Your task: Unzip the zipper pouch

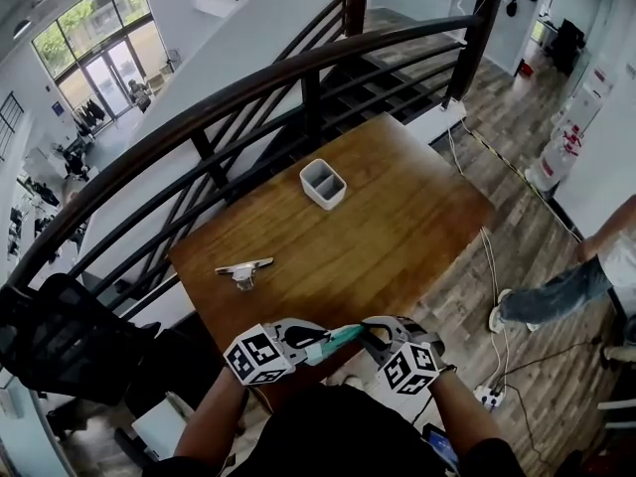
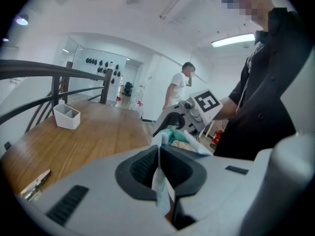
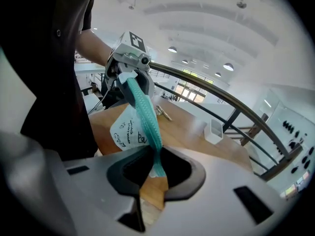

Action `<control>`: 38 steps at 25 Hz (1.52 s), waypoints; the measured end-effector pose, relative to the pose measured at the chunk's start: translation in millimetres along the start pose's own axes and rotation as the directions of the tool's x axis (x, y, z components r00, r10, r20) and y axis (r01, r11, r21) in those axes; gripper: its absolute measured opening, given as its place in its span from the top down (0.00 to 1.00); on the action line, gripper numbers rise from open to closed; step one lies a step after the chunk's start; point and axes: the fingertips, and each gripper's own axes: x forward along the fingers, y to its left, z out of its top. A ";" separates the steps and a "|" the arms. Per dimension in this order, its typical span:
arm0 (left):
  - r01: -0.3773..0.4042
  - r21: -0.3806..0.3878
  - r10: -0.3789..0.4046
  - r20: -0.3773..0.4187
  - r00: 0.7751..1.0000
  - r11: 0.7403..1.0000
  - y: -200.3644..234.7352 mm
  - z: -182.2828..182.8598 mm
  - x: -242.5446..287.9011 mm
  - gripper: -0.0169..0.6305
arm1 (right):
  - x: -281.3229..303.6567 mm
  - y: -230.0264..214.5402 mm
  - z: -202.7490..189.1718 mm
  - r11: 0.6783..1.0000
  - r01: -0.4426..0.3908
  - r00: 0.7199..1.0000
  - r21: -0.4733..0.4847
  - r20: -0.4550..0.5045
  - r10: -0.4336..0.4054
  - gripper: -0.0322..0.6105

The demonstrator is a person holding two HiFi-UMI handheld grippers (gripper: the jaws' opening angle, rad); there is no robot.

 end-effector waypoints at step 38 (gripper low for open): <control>-0.076 0.324 0.164 -0.253 0.954 0.943 17.5 -1.7 31.1 0.65 | 7.9 -13.3 16.4 0.992 0.062 0.994 0.109 -0.092 -0.052 0.87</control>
